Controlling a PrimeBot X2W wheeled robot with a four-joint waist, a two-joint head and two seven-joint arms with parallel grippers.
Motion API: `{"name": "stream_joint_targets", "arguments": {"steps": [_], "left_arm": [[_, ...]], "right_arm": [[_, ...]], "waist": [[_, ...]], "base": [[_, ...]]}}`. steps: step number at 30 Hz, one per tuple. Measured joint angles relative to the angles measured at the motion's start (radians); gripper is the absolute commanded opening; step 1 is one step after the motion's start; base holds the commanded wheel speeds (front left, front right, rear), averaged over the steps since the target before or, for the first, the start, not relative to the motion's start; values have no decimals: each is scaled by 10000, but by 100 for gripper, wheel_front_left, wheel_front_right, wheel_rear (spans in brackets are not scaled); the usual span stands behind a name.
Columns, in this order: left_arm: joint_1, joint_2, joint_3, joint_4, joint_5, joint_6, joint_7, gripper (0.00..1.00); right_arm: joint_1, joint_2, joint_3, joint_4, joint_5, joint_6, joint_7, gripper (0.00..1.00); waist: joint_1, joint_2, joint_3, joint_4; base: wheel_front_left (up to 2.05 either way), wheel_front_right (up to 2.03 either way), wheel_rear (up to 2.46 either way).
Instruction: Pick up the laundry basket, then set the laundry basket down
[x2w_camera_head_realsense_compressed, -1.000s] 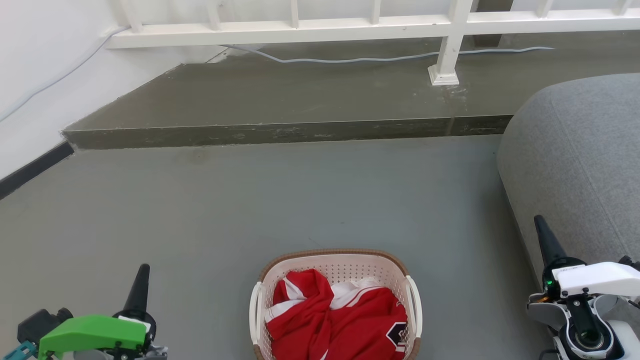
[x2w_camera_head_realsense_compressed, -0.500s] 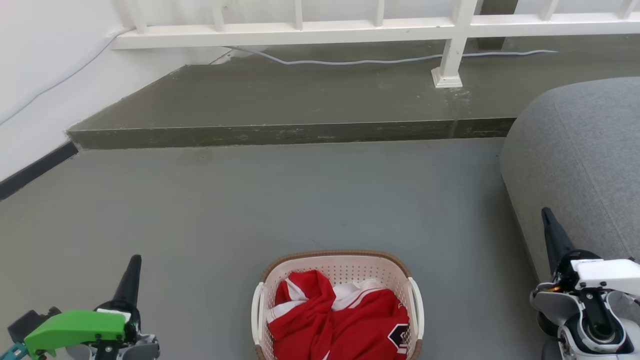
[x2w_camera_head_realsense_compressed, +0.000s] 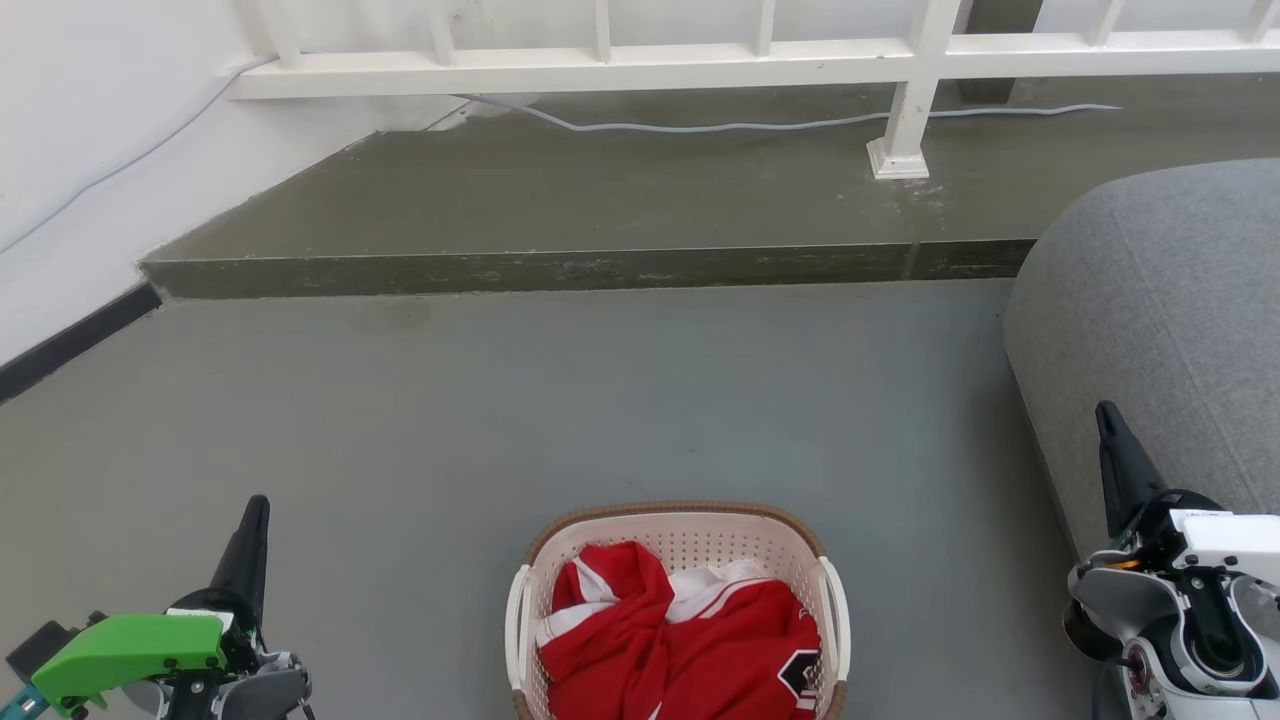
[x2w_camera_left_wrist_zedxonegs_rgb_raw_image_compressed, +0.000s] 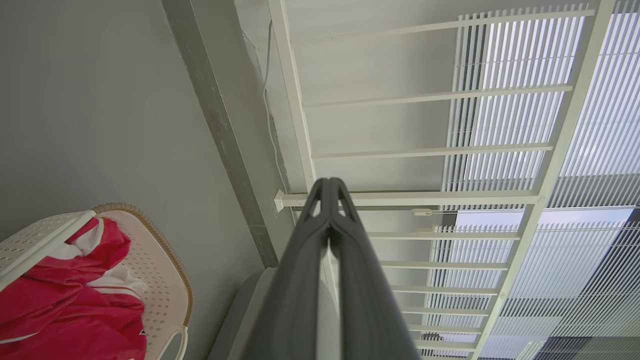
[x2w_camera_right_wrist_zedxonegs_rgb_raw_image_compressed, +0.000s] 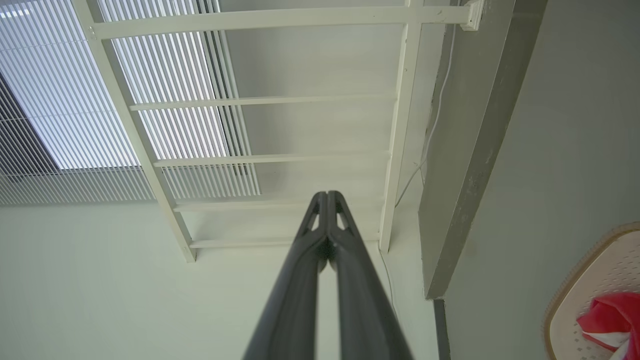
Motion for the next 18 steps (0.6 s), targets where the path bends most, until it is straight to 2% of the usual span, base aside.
{"name": "stream_joint_targets", "arguments": {"steps": [18], "left_arm": [[-89,-10,27,88,0,-6,0,0]], "right_arm": [[-84,6,-15,79,0,2,15,0]], "waist": [[0,0,-5,0]], "base": [[0,0,0]]}}
